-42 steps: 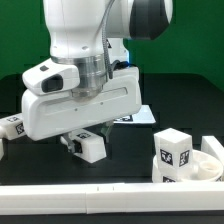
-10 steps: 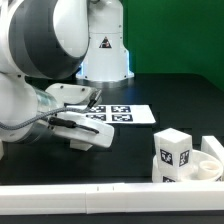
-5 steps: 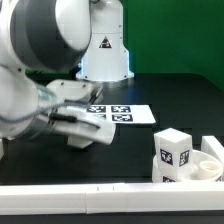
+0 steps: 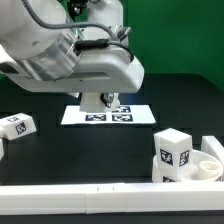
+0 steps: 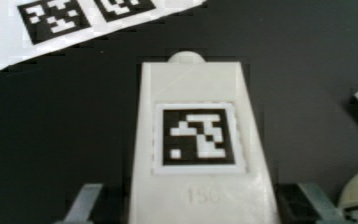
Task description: Assemble stool
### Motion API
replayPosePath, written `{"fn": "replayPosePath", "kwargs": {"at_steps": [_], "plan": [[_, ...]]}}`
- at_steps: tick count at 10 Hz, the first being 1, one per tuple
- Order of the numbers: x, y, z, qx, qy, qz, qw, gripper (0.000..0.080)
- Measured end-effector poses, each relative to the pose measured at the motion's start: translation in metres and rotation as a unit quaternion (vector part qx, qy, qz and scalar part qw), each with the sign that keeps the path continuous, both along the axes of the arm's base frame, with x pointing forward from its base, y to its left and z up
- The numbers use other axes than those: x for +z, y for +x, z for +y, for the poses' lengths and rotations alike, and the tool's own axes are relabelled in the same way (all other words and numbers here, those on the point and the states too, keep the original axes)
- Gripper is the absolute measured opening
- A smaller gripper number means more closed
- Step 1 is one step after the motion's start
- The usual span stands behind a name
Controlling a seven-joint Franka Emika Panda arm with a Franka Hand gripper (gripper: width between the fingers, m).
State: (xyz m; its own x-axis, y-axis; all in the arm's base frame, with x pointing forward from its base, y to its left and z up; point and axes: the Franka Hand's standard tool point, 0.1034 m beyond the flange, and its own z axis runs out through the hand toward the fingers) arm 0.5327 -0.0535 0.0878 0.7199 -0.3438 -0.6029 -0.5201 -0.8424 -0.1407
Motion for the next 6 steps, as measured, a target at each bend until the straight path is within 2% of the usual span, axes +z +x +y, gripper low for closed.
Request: {"fn": "replayPosePath", "kwargs": {"at_steps": [1, 2, 3, 4, 6], "plan": [[0.008, 0.008, 0.008, -0.011, -0.028, -0.027, 0.999, 0.0337], [0.030, 0.024, 0.032, 0.005, -0.048, -0.063, 0.997, 0.0337], [0.056, 0.047, 0.056, 0.023, -0.057, -0.116, 0.991, 0.0337], [0.071, 0.062, 0.067, 0.028, -0.074, -0.166, 0.983, 0.0337], [0.066, 0.058, 0.066, 0.015, -0.101, -0.223, 0.969, 0.0337]]}}
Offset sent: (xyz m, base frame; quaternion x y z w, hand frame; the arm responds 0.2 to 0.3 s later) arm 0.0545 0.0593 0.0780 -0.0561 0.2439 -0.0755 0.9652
